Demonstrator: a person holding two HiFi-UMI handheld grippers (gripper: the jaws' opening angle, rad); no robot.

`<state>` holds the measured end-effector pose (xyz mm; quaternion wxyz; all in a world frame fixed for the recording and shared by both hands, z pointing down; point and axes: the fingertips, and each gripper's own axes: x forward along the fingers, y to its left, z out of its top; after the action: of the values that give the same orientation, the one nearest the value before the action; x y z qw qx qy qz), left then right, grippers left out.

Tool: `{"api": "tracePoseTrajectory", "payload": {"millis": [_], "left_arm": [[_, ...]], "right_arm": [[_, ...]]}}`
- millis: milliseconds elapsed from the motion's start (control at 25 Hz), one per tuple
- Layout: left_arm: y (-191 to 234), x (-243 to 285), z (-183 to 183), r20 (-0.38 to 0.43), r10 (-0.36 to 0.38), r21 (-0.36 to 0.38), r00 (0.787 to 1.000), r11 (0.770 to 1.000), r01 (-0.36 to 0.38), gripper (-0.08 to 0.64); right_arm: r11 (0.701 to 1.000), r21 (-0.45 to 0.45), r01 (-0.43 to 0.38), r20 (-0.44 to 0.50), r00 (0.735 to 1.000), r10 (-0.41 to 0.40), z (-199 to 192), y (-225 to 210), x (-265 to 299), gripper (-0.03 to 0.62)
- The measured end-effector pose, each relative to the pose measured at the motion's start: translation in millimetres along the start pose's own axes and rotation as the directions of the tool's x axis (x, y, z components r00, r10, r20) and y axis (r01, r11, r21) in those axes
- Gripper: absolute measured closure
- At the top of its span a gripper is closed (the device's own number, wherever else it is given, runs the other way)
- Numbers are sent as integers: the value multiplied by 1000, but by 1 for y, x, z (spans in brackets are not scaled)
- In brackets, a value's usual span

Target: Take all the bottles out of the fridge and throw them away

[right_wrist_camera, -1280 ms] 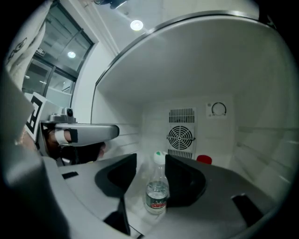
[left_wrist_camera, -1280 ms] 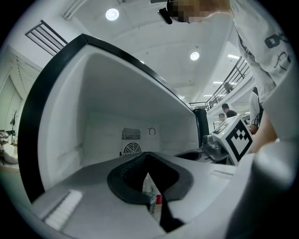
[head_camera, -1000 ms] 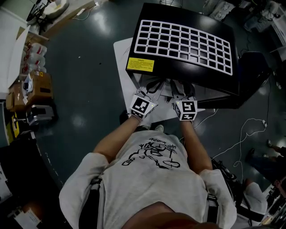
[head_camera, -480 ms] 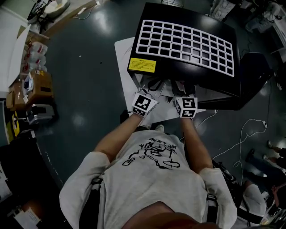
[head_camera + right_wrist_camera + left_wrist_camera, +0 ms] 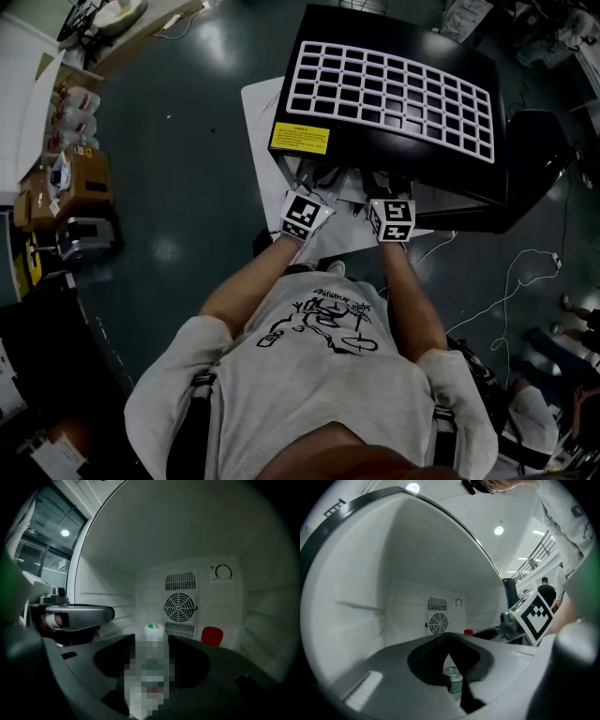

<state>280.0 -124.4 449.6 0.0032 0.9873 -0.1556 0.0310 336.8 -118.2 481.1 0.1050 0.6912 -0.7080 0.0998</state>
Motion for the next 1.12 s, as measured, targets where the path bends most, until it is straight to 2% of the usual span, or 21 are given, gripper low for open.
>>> {"api": "tracePoseTrajectory", "payload": {"millis": [840,1120], "left_arm": [[11,12,-11,-36,-1,8,999,1000,1,551],[11,14,-10,-36,-2,13,999,1000,3,551]], "right_arm": [[1000,14,-16,-11,1000,16,2,-5,26,397],[1000,-8,-12,-6,1000,12,2,-8,28,413]]}}
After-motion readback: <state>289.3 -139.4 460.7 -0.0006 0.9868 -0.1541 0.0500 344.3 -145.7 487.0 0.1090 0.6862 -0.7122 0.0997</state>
